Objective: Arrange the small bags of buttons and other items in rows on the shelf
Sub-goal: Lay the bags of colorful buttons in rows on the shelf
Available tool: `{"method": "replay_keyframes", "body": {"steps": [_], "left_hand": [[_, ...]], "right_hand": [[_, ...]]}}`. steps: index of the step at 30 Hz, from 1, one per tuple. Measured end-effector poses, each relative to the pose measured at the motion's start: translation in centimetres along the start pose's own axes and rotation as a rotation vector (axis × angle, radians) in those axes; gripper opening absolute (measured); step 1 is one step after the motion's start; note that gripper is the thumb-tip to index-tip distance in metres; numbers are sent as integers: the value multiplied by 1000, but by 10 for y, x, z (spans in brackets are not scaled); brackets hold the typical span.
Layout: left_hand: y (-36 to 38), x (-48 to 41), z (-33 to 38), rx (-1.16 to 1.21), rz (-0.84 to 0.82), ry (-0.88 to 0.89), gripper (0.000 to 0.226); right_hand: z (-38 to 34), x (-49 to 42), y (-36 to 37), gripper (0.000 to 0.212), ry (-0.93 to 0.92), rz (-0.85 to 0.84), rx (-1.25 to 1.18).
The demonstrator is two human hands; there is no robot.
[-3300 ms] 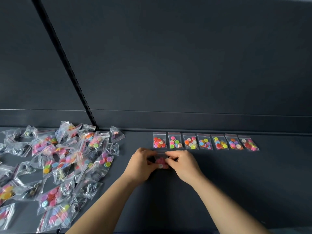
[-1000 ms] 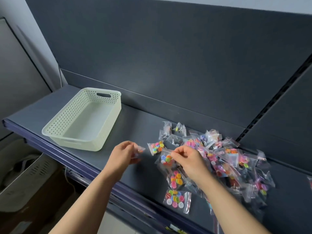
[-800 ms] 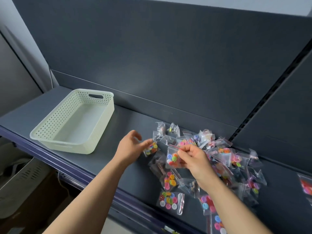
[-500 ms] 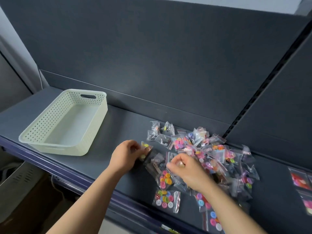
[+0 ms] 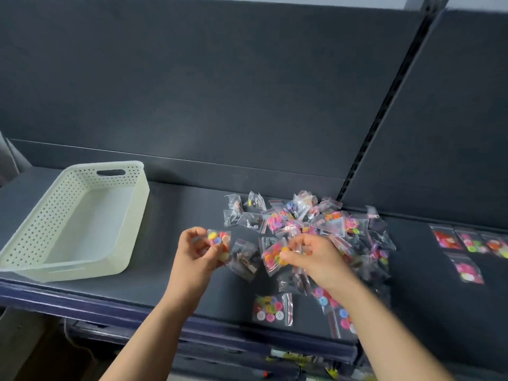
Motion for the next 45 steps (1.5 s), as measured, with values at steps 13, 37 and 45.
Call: {"method": "replay_keyframes", "body": {"steps": [13, 37, 45], "left_hand": [[157, 57, -5, -263, -716, -68, 24], [408, 154, -148, -353, -657, -152, 28], [415, 100, -155, -451, -455, -101, 14]], "right_hand": [[48, 85, -101, 9, 16, 195, -273], [267, 109, -320, 11, 206, 289, -278], [284, 54, -336, 13, 224, 316, 58]]}}
Point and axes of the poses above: each hand's wrist, its own x-axis away from the middle knuckle, its own y-axis out of the palm, z = x × y, the point moved 2 cm from there along -x, towards the middle knuckle, and after that the axes turned 8 degrees about x, right-handed, at the moved point
